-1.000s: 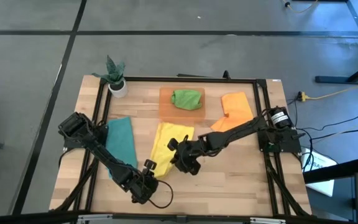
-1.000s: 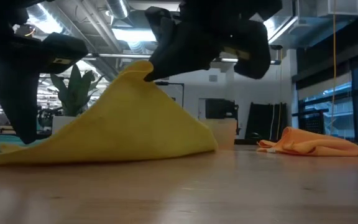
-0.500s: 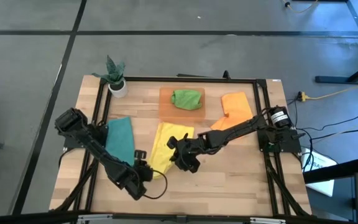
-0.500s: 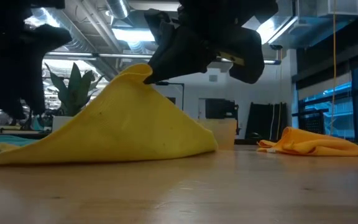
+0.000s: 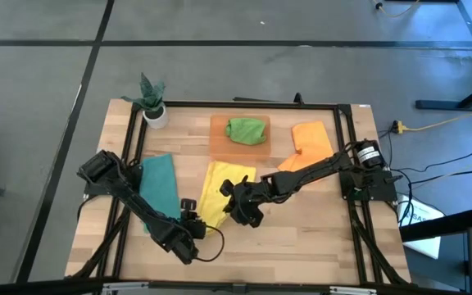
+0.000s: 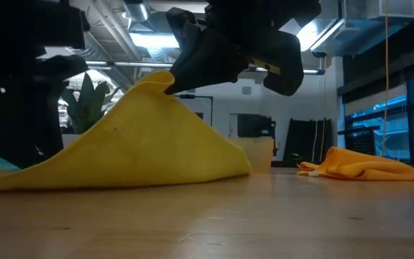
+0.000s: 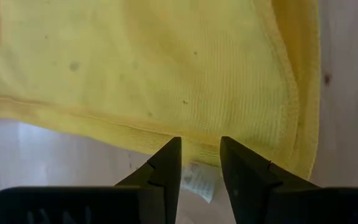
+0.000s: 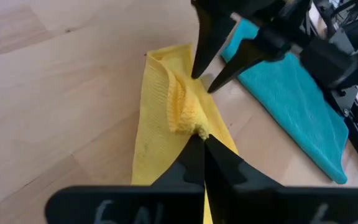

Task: Roll microfiber towels into tight, uniform cylinder then place into a basket
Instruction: Fold the yellow microfiber cloth

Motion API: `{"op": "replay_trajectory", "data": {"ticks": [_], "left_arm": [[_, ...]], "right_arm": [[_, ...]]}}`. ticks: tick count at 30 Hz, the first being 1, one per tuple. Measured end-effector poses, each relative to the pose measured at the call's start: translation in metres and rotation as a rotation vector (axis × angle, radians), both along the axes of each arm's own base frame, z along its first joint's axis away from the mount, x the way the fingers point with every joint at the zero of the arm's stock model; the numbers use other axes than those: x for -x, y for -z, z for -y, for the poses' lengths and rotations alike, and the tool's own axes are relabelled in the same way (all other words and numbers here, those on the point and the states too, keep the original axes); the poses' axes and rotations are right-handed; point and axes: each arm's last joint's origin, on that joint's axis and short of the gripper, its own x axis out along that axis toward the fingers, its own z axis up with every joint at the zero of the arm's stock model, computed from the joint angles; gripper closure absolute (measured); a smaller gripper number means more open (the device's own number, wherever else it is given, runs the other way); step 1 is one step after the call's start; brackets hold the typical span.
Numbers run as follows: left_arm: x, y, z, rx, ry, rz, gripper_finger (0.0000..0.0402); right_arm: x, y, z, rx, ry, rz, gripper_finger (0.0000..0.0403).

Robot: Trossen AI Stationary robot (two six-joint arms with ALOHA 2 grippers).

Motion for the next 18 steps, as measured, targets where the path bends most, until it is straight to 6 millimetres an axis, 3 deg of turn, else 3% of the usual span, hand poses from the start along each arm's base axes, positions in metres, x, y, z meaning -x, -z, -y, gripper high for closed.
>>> {"op": "replay_trajectory", "data": {"ticks": [11,18], "left_arm": [[-0.005,0.005,0.005,0.033,0.002,0.035,0.0299],[-0.006,0.005,0.006,0.056,0.004,0.029,0.0301]], "right_arm": [[-0.009,-0.007,0.015,-0.059,-0.058,0.088,0.0403],[-0.017,0.005,0.022,-0.107,-0.127,0.105,0.0403]]}}
